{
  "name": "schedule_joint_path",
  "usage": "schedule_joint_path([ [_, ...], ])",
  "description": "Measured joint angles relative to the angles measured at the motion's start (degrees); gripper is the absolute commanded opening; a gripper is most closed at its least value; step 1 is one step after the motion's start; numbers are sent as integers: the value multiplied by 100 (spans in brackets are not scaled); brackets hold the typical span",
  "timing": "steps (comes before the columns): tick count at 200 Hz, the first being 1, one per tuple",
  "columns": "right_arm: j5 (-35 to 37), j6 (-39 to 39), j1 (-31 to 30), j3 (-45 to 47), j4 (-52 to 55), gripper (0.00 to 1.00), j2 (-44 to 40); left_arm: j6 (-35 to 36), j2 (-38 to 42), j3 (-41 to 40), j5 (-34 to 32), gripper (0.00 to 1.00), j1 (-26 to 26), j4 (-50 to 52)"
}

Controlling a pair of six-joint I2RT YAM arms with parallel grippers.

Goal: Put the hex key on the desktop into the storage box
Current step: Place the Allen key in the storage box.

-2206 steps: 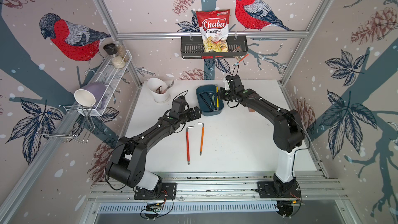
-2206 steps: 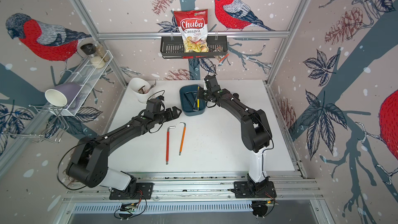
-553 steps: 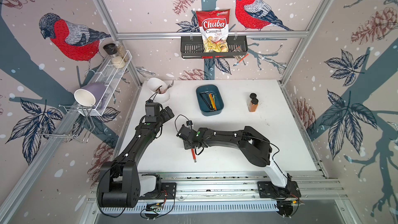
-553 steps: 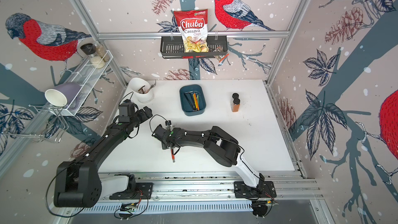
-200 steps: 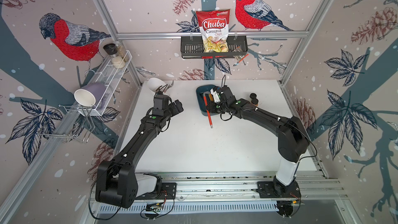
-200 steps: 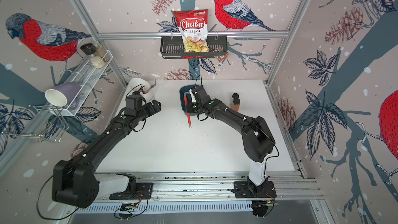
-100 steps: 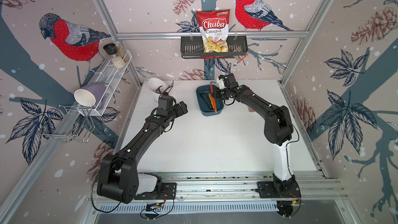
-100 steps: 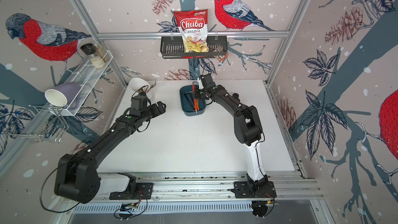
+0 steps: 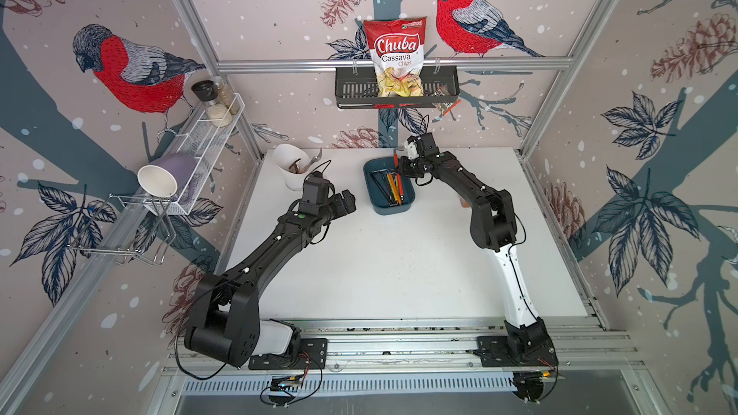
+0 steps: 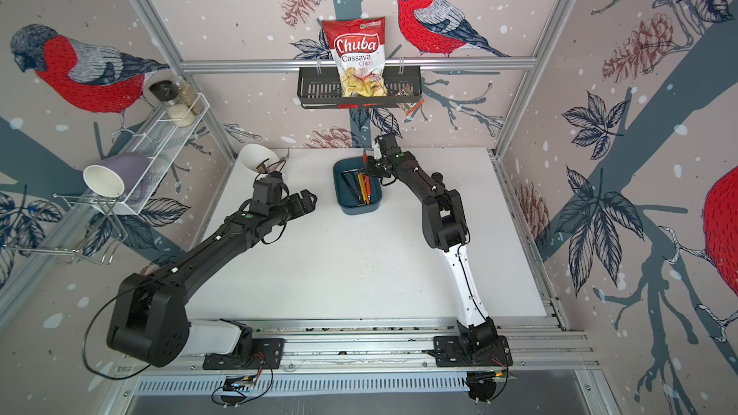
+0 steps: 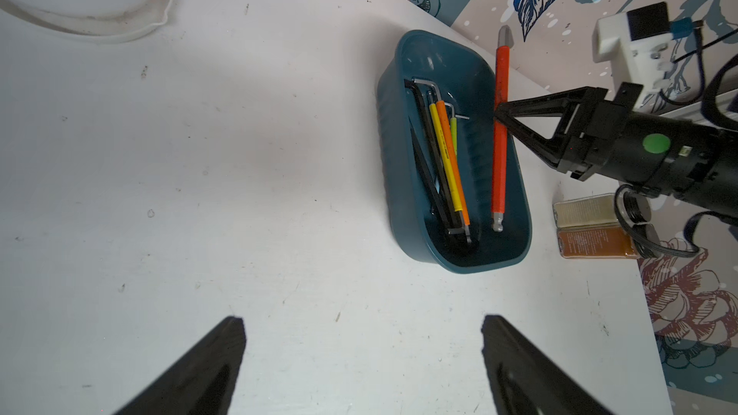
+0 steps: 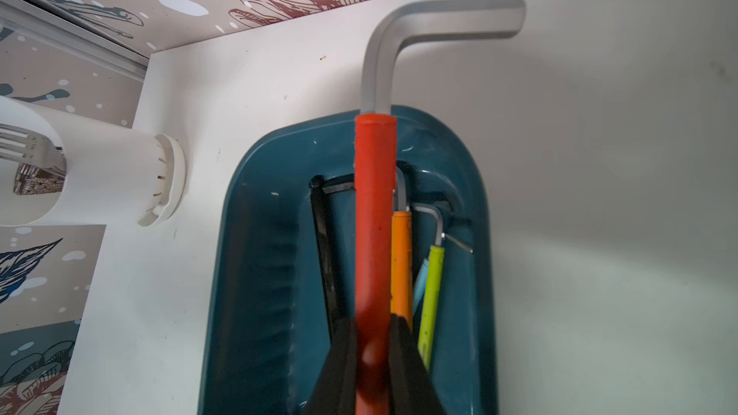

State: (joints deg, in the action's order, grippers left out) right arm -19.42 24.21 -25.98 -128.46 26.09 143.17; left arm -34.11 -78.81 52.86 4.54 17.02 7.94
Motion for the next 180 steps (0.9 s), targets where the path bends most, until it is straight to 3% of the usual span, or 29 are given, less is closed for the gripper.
schedule_joint_path([
  [130,-741,289,-151,256,-804,0,332,9,-28,-28,-74,96,15,0],
  [142,-754,275,-181,310,-841,7,310,9,-61,-37,-87,96,15,0],
  [165,-752,247,-201,435,-925,37,256,9,-79,-70,-162,96,15,-9],
  [180,-754,201,-203,590,-914,48,160,11,-79,-94,-251,96,17,-31],
])
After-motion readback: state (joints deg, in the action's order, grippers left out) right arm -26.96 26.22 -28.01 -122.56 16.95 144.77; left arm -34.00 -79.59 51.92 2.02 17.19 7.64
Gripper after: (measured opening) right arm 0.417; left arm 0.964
